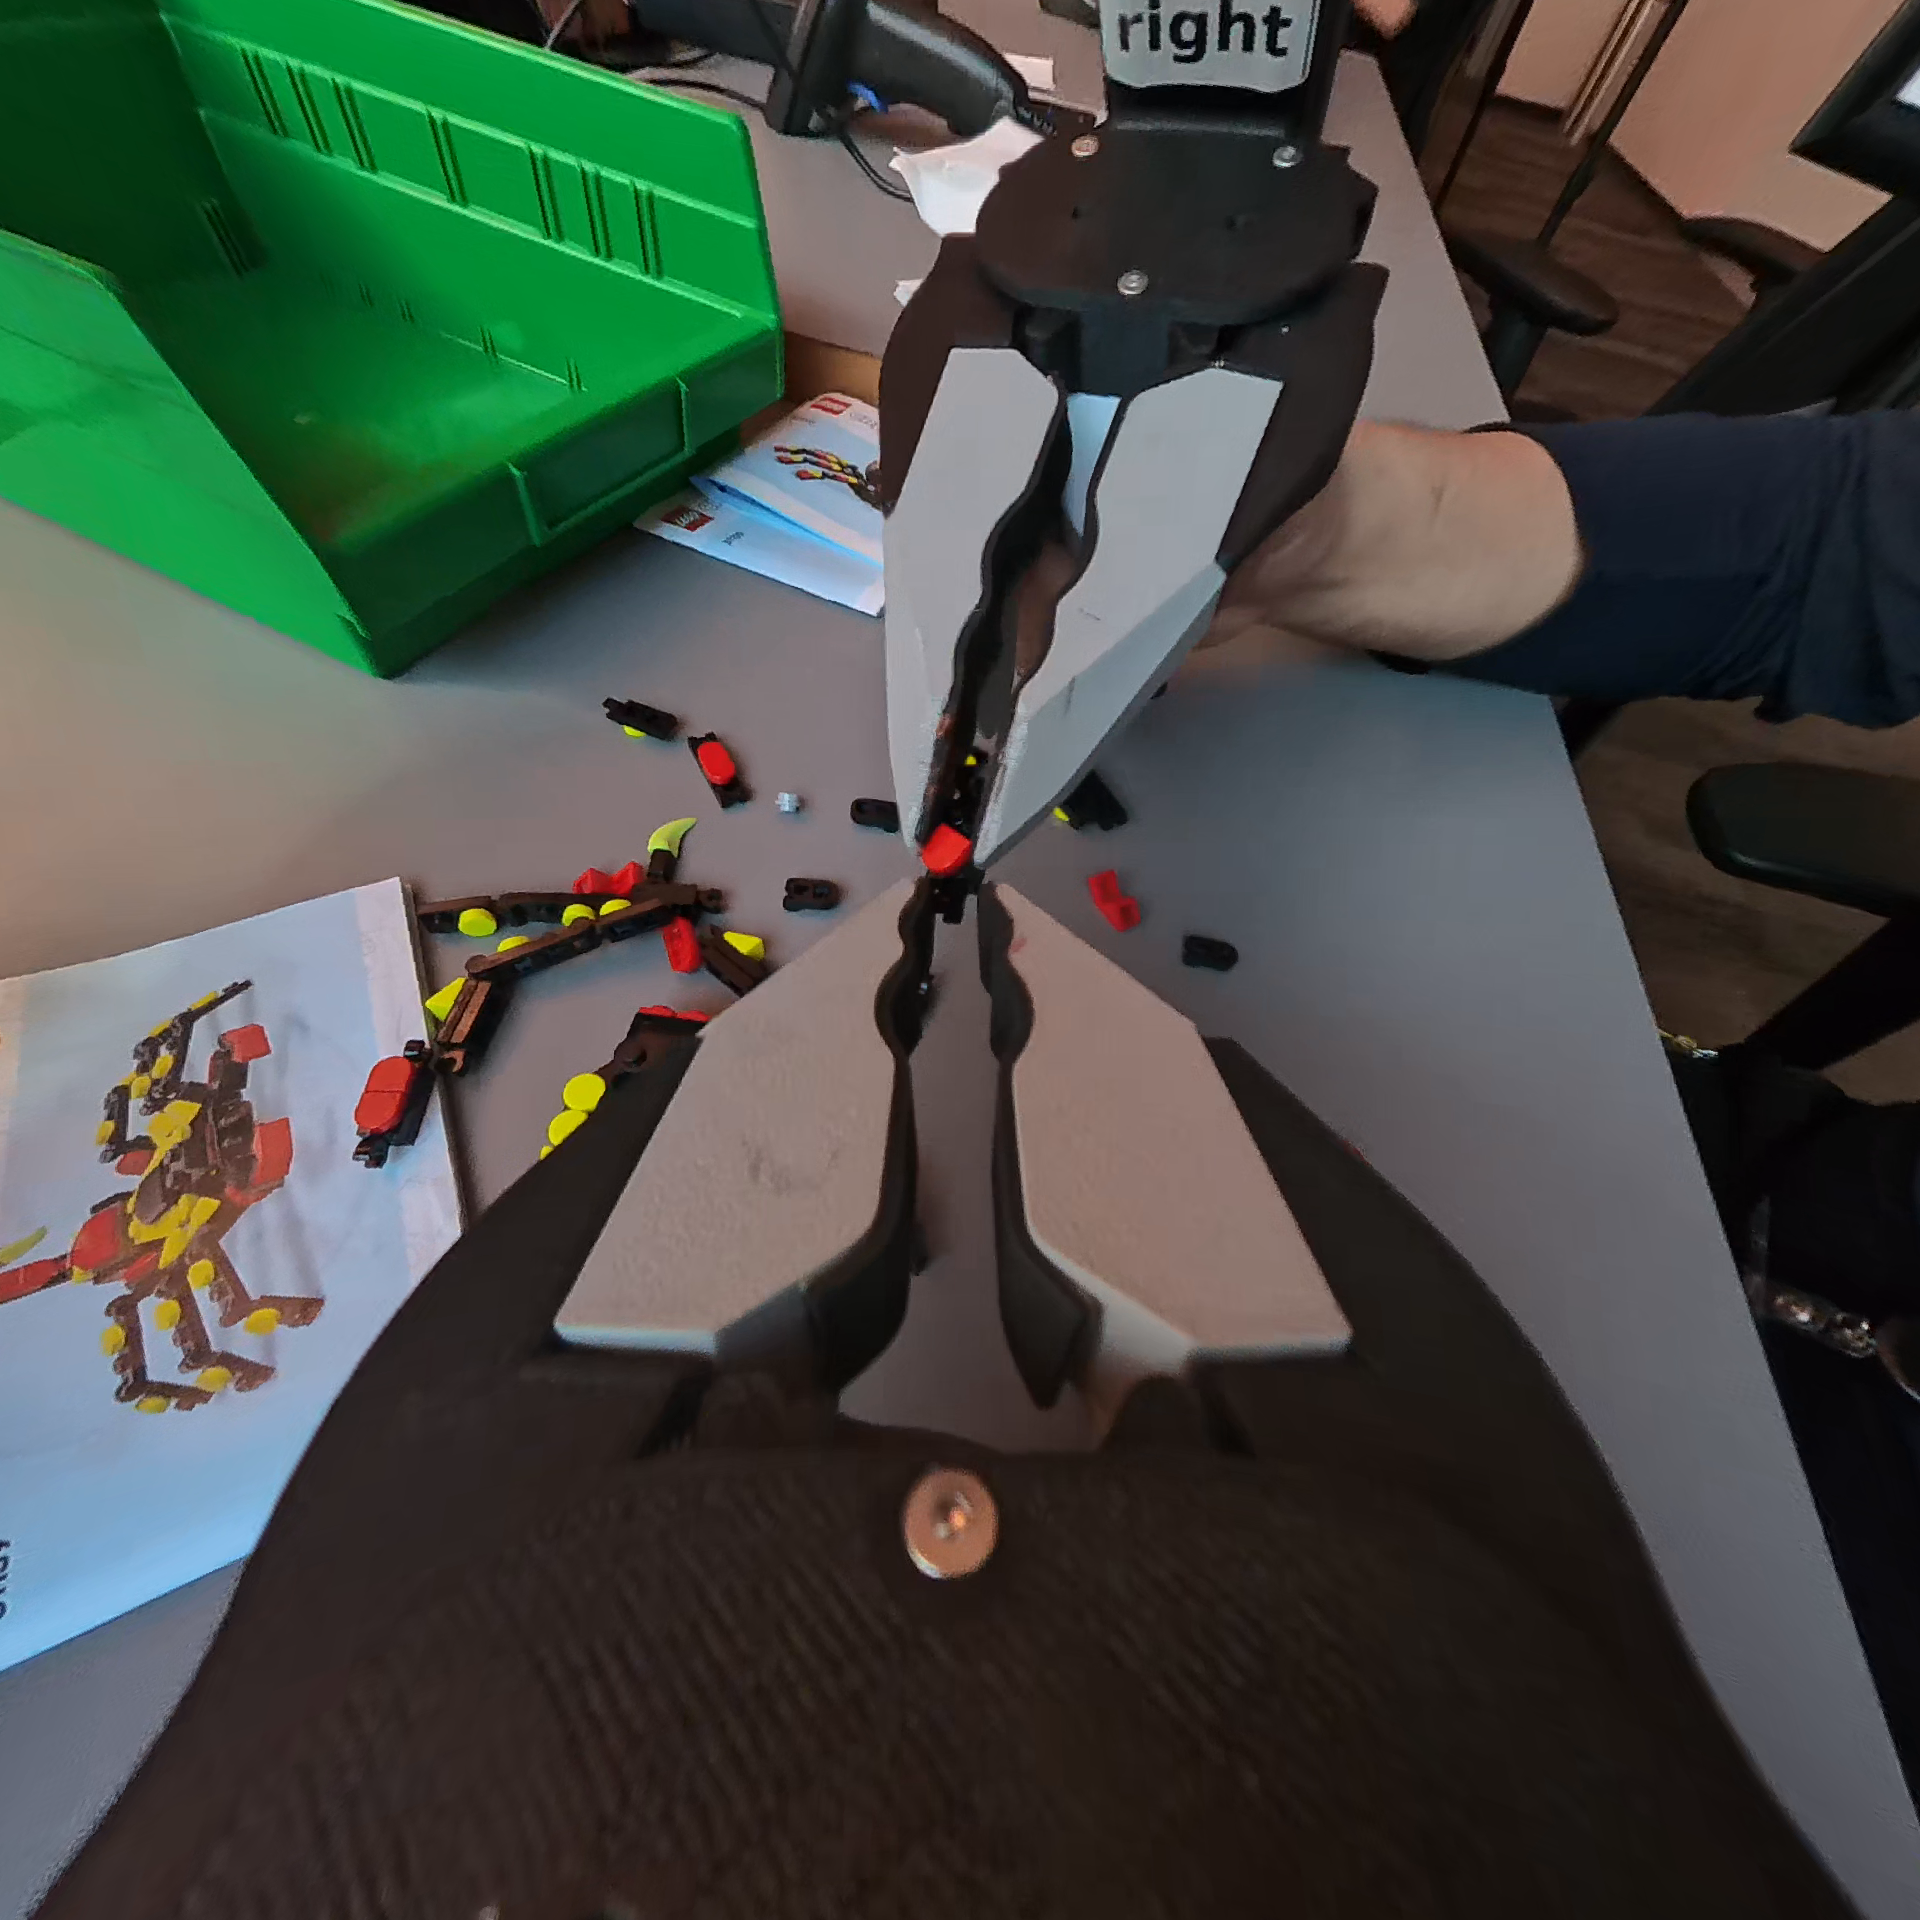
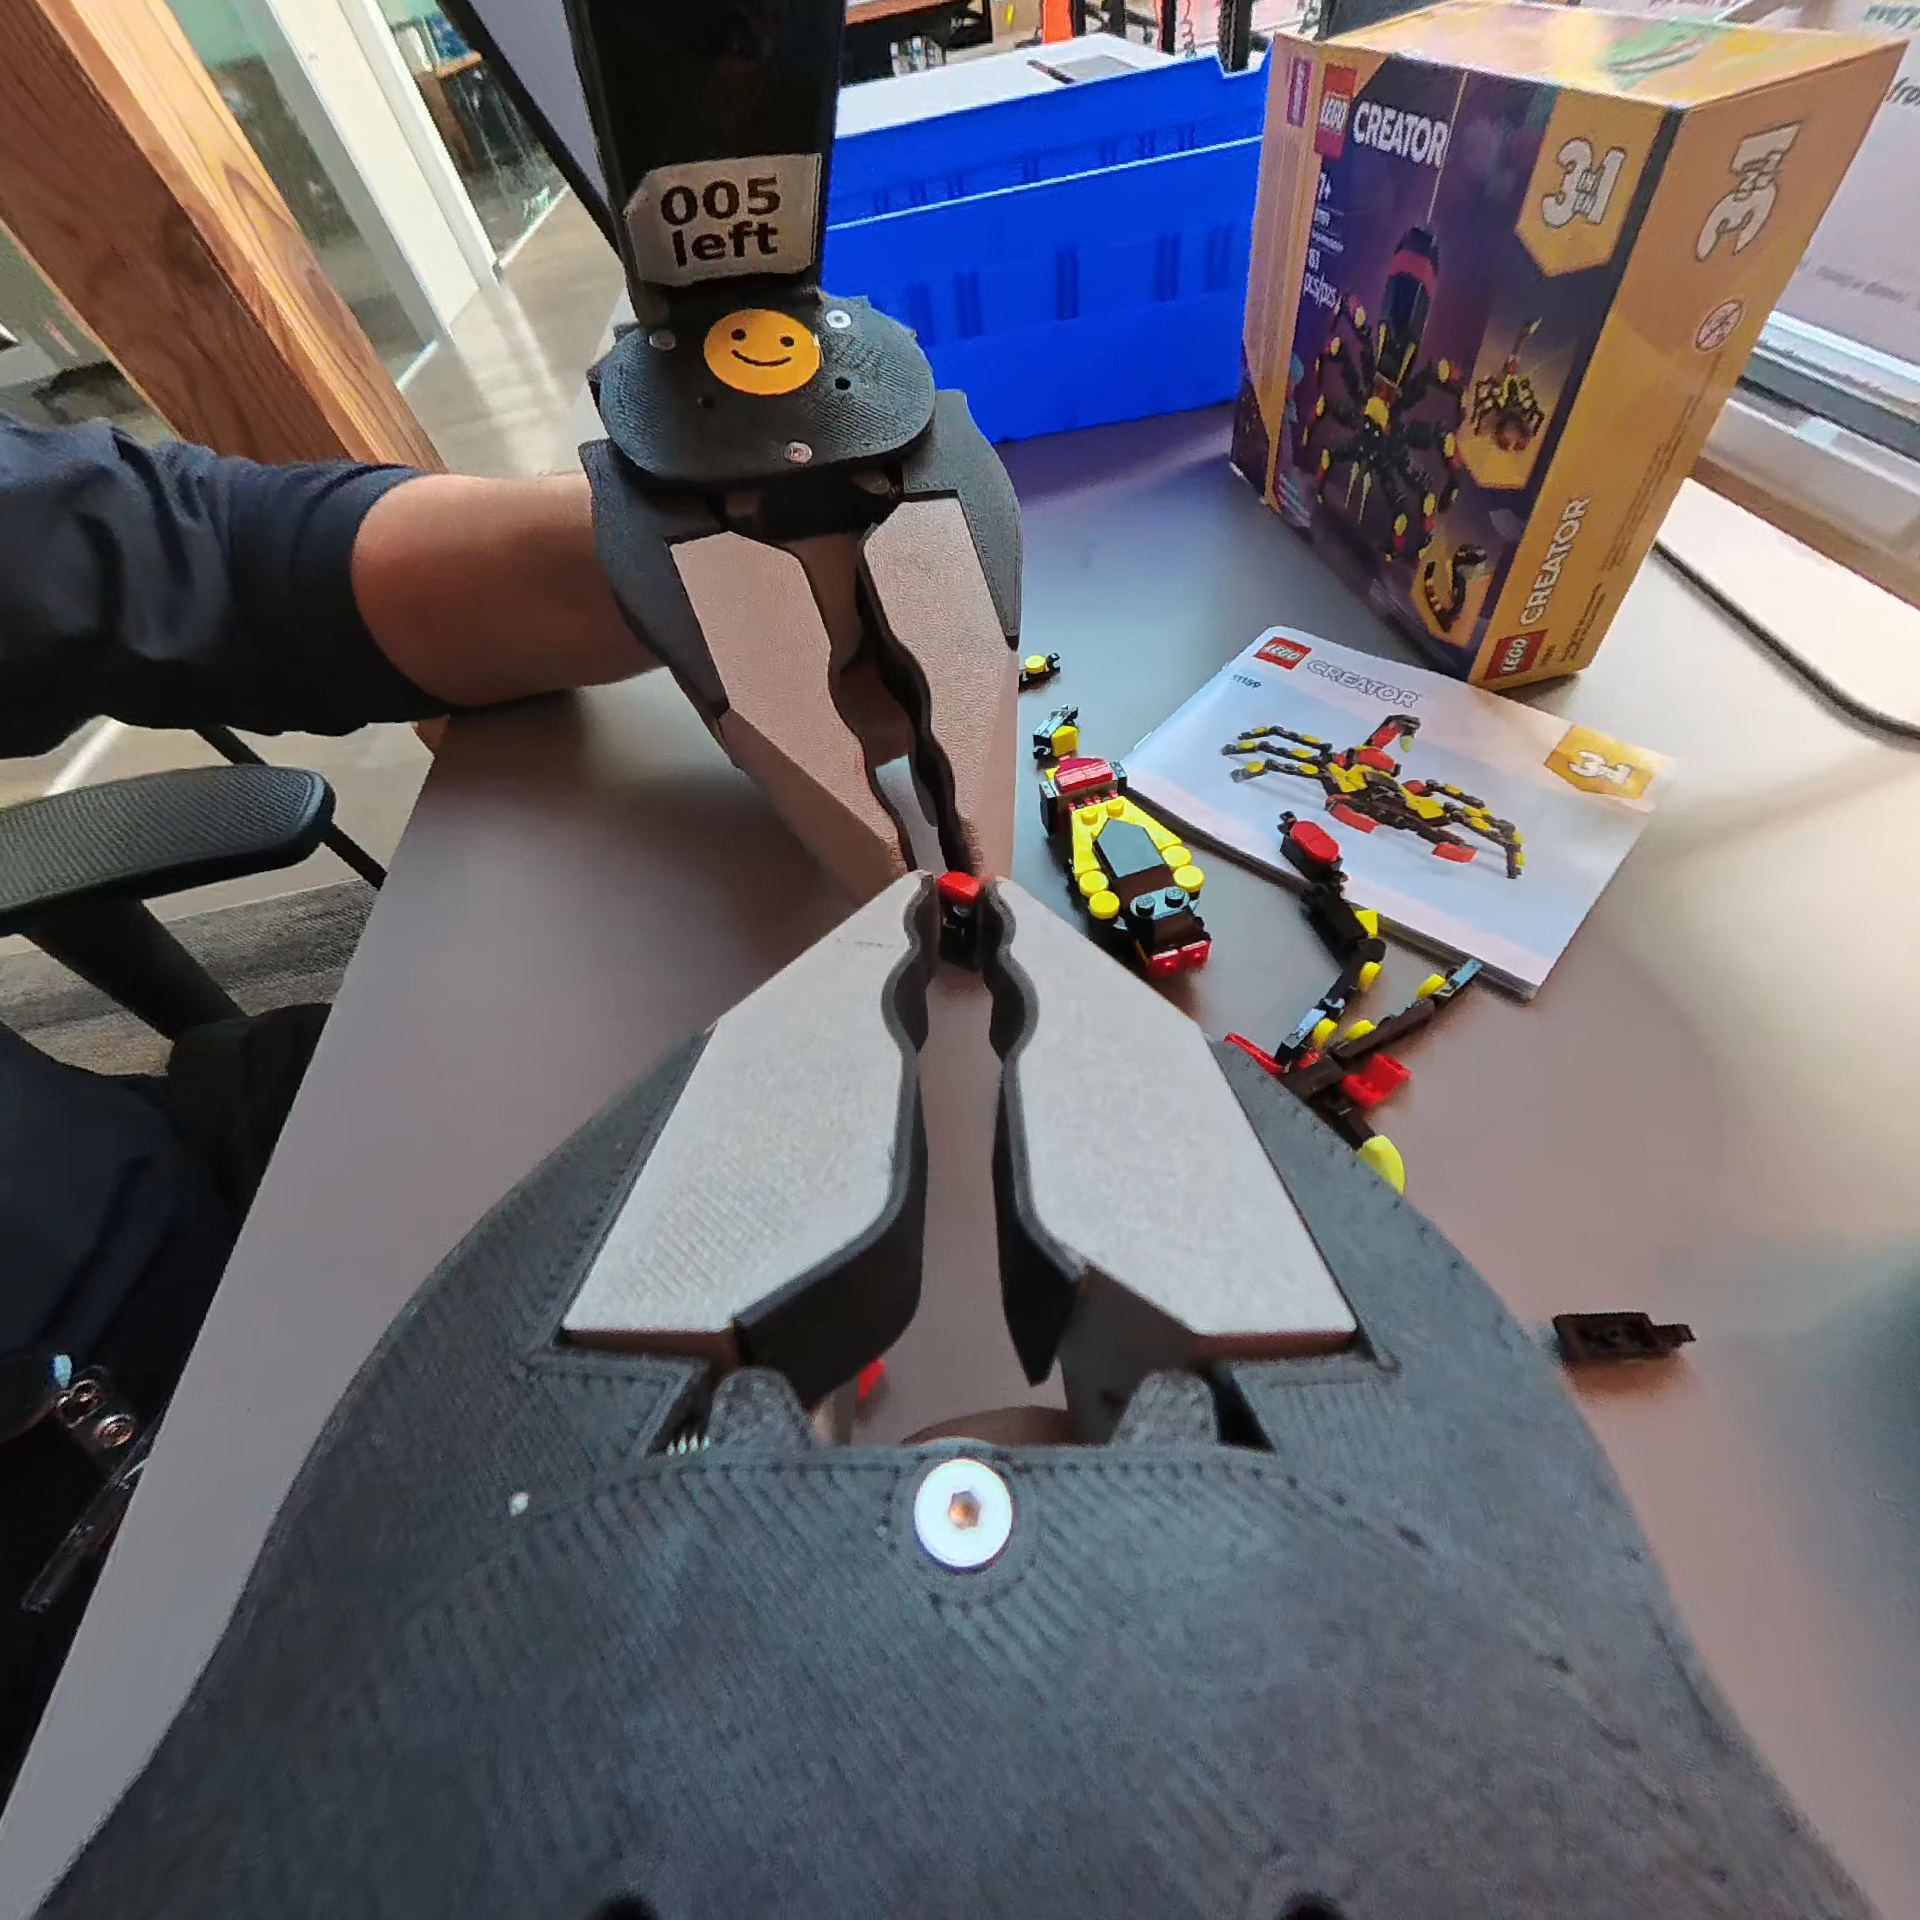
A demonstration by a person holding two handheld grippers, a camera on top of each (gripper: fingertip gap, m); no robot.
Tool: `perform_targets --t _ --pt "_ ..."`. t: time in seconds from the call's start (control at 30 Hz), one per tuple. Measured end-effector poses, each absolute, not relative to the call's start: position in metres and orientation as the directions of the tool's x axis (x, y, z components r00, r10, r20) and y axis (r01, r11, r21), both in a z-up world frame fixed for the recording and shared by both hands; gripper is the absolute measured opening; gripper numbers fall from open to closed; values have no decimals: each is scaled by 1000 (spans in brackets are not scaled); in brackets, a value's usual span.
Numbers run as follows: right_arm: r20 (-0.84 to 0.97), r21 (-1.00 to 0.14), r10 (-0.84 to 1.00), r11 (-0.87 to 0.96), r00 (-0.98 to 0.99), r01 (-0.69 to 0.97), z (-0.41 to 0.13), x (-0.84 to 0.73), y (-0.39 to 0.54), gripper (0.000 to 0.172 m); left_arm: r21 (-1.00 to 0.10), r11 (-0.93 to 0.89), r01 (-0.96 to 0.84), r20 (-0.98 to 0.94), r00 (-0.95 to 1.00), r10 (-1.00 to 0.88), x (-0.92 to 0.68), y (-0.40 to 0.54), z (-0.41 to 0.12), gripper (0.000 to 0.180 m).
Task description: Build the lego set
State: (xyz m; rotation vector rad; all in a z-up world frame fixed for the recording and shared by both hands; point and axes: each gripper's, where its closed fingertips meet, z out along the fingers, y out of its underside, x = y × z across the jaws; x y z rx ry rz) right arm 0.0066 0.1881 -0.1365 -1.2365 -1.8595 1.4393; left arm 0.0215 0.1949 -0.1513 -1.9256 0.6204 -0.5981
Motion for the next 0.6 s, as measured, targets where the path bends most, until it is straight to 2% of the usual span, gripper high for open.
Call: perform_targets --t 0.1,0.23,0.37,0.6 --pt "-144 -937 873 31 -465 349 -134 6 192 4 -922 -358 -149 120 767 -630 21 199 -149 5" --pt "-176 -960 896 -64 -409 272 -119 1 201 4 -947 -289 -140 45 833 -551 14 208 -135 4" --pt "-297 -949 877 -227 -378 221 -110 -5 205 4 -960 -262 -98 51 859 -509 8 211 -126 4" --pt "-534 -844 761 -507 -369 175 -101 -13 211 3 -969 -248 3 123 875 -468 -1 216 -117 2"
